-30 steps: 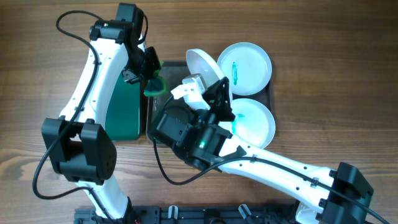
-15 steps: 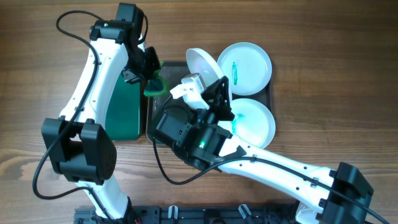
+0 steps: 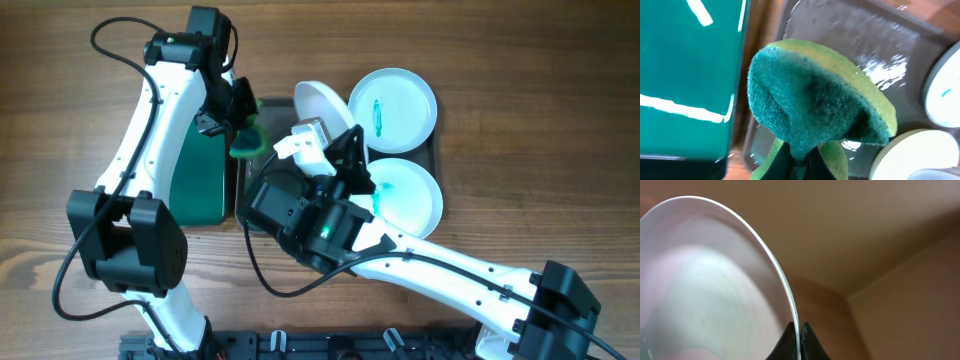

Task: Clean dirty plates on tray and stack at the side
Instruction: 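Carry the plate right and set it on the table beside the tray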

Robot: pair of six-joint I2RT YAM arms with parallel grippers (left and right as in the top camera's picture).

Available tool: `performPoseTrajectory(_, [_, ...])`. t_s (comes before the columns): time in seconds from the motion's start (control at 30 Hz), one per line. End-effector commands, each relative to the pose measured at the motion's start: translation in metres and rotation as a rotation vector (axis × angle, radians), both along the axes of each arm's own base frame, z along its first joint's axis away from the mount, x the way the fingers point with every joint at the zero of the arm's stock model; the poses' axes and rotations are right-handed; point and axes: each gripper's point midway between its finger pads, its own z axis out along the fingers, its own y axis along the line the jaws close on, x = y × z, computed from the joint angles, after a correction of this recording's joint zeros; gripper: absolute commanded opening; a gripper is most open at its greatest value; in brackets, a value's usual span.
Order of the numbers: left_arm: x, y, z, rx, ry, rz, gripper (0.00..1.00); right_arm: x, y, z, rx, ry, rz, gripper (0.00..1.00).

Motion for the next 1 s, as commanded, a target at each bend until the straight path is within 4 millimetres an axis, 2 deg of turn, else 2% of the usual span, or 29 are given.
performPoseTrajectory(0.0, [-0.009,0.029,0.007,0.138,0.013,-0.017,0.04,0.006,0.007,-0.027,0.226,0.141,0.044,0.04])
performPoseTrajectory(0.07, [-0.015,0.037,0.007,0.175,0.04,-0.024,0.04,0.012,0.008,-0.048,0.33,0.263,0.057,0.04])
performPoseTrajectory(0.2, [-0.017,0.037,0.007,0.177,0.044,-0.038,0.04,0.023,0.004,-0.085,0.53,0.5,0.058,0.04])
performPoseTrajectory(0.27, [-0.016,0.037,0.007,0.176,0.043,-0.038,0.04,0.03,-0.004,-0.097,0.638,0.608,0.051,0.04])
performPoseTrajectory(0.33, [-0.017,0.036,0.007,0.176,0.043,-0.041,0.04,0.037,-0.016,-0.105,0.778,0.72,0.049,0.04])
performPoseTrajectory(0.43, [-0.016,0.031,0.007,0.169,0.04,-0.051,0.04,0.051,-0.045,-0.102,0.978,0.835,0.077,0.04])
performPoseTrajectory(0.53, [-0.015,0.024,0.007,0.167,0.031,-0.06,0.04,0.065,-0.098,-0.1,1.126,0.85,0.012,0.04])
performPoseTrajectory(0.57, [-0.014,0.02,0.007,0.161,0.024,-0.068,0.04,0.067,-0.127,-0.103,1.156,0.837,-0.068,0.04])
performPoseTrajectory(0.67, [-0.012,0.008,0.007,0.157,0.004,-0.097,0.04,0.063,-0.203,-0.112,1.197,0.792,-0.26,0.04])
performPoseTrajectory(0.8, [-0.011,-0.003,0.007,0.154,-0.012,-0.122,0.04,0.051,-0.284,-0.124,1.262,0.698,-0.463,0.04])
performPoseTrajectory(0.9, [-0.009,-0.008,0.008,0.152,-0.026,-0.132,0.04,0.031,-0.325,-0.153,1.318,0.657,-0.594,0.04])
performPoseTrajectory(0.97, [-0.007,-0.008,0.008,0.151,-0.03,-0.132,0.04,0.021,-0.338,-0.174,1.333,0.63,-0.649,0.04])
